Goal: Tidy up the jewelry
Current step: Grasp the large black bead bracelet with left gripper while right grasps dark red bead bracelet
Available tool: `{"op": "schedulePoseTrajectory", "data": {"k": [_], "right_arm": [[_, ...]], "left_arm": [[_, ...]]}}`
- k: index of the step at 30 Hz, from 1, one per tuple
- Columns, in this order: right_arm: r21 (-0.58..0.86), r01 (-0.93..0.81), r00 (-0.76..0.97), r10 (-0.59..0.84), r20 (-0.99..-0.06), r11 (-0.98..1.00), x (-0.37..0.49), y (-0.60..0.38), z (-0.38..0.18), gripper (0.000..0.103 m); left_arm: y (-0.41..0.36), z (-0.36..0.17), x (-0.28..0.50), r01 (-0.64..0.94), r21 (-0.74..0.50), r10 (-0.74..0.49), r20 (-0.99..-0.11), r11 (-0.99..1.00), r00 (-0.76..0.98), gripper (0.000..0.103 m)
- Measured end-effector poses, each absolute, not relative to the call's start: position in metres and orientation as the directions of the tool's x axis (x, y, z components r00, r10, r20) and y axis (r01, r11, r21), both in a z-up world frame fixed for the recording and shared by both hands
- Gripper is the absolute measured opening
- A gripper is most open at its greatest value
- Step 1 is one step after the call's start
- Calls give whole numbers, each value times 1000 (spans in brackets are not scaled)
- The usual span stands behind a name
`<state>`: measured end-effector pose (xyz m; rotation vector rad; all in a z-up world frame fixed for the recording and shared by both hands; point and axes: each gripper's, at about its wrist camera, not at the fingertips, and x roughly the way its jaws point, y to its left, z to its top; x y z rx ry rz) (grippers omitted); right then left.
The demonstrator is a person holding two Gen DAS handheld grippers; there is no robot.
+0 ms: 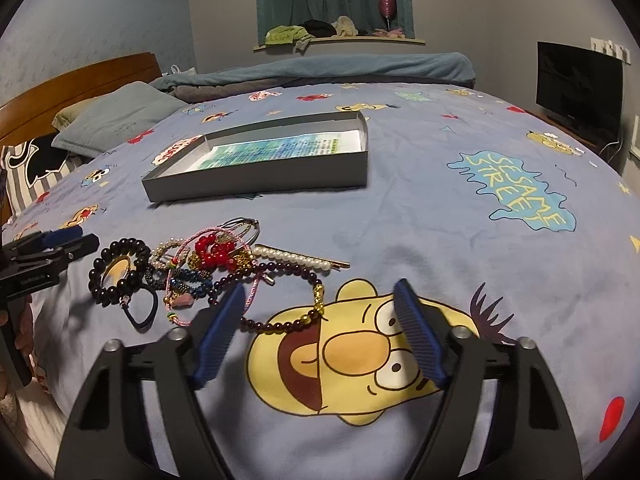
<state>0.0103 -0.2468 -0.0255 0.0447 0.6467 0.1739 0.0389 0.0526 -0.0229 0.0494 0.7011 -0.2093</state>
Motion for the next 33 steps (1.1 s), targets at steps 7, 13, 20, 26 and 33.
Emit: {"op": "schedulePoseTrajectory", "data": {"k": [7,13,20,26,33], "right_arm": [[69,-148,749,157,-644,987,22,-243,-33,37],[54,-165,727,158,-668,985,27,-236,-37,23],[56,-174,716,165,-678,983,34,-233,-44,22],[74,-179,719,182,-671,981,36,-234,-45,9],[68,-196,760,195,-620,978,22,-233,-36,7]], "left_arm": [[45,-29,44,249,-34,-208,-665,968,717,37],[42,-36,49,260,-29,-208,-688,965,695,27],[39,-46,57,267,-31,-208,-713,963,669,27],[44,-50,61,265,-76,-236,-723,961,649,19],[52,-30,42,269,-96,-267,-634,958,726,15]]}}
